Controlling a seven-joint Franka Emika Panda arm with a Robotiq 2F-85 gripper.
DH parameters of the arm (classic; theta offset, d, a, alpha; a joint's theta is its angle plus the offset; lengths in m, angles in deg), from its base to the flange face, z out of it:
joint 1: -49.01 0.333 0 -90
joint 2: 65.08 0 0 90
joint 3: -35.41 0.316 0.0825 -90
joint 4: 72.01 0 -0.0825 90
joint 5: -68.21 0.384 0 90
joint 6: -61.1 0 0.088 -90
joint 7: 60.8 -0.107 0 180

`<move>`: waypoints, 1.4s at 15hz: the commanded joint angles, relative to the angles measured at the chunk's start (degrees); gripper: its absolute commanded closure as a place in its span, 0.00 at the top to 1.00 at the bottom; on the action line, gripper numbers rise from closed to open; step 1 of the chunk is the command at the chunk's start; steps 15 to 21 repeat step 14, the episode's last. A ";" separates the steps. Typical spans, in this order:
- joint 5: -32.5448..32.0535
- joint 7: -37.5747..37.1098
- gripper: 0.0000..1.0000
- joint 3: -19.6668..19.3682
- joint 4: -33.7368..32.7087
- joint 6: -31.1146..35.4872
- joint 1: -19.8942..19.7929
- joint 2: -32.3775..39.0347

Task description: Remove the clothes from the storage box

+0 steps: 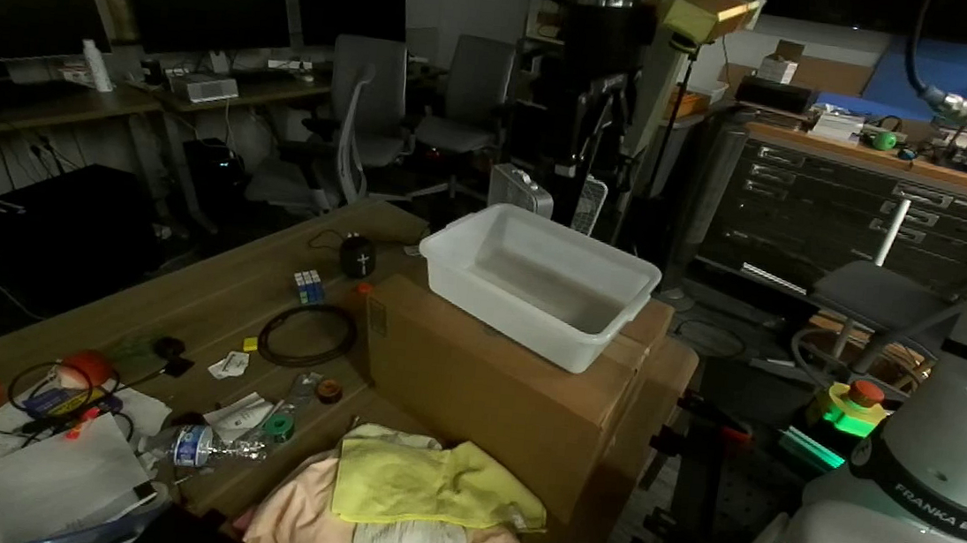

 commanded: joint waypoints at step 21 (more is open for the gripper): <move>2.75 -7.50 1.00 -0.12 13.15 18.28 -6.67 -7.94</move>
